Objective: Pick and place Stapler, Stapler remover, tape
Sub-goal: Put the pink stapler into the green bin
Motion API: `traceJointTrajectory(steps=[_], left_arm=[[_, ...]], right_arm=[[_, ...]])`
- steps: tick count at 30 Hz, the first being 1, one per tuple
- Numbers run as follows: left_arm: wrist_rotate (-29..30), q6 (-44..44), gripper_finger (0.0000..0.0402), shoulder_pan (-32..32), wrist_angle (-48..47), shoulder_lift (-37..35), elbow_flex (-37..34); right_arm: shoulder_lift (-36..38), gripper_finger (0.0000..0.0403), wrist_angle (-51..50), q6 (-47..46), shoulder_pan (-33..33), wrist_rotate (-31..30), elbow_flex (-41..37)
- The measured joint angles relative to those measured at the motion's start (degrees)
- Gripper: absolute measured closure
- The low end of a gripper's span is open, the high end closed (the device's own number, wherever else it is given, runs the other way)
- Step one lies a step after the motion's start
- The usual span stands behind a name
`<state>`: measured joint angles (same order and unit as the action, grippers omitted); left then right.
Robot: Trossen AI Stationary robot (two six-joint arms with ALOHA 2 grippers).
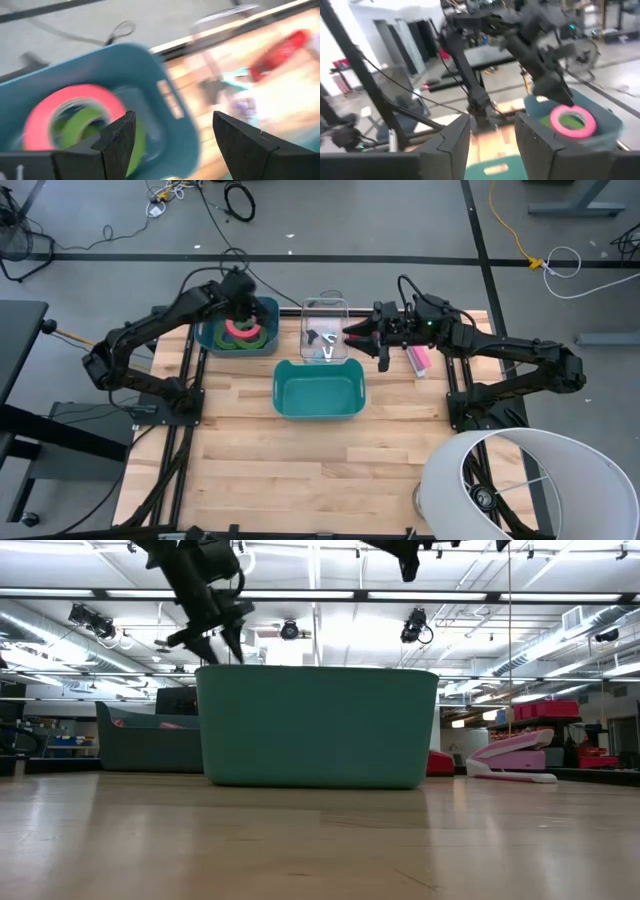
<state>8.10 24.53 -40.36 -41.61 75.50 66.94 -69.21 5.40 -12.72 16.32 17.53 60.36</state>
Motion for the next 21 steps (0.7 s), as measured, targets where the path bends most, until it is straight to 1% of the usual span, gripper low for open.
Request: traceJointTrajectory(steps=[7, 12, 15, 19, 21], left_arm=[[-2.63, -0.52, 0.0133, 6.54, 9.81, 0.0, 0.0], [-4.35, -3.15, 0.0133, 11.06, 16.21, 0.0, 0.0], [-4.41, -3.34, 0.0133, 12.71, 18.8, 0.0, 0.0], [-4.35, -3.34, 0.0133, 13.64, 20.55, -0.02, 0.0], [-4.36, -3.32, 0.0133, 13.69, 20.75, 0.0, 0.0]], right_arm=[[0.0, 0.0248, -8.58, 0.34, 0.02, -5.9, 0.0], [0.0, 0.0248, -14.46, 1.47, -0.02, -8.98, 0.0], [0.0, 0.0248, -16.87, 1.7, -0.02, -10.99, 0.0], [0.0, 0.0247, -17.15, 1.58, -0.02, -13.04, 0.0], [0.0, 0.0241, -17.21, 1.12, -0.02, -15.01, 0.0]])
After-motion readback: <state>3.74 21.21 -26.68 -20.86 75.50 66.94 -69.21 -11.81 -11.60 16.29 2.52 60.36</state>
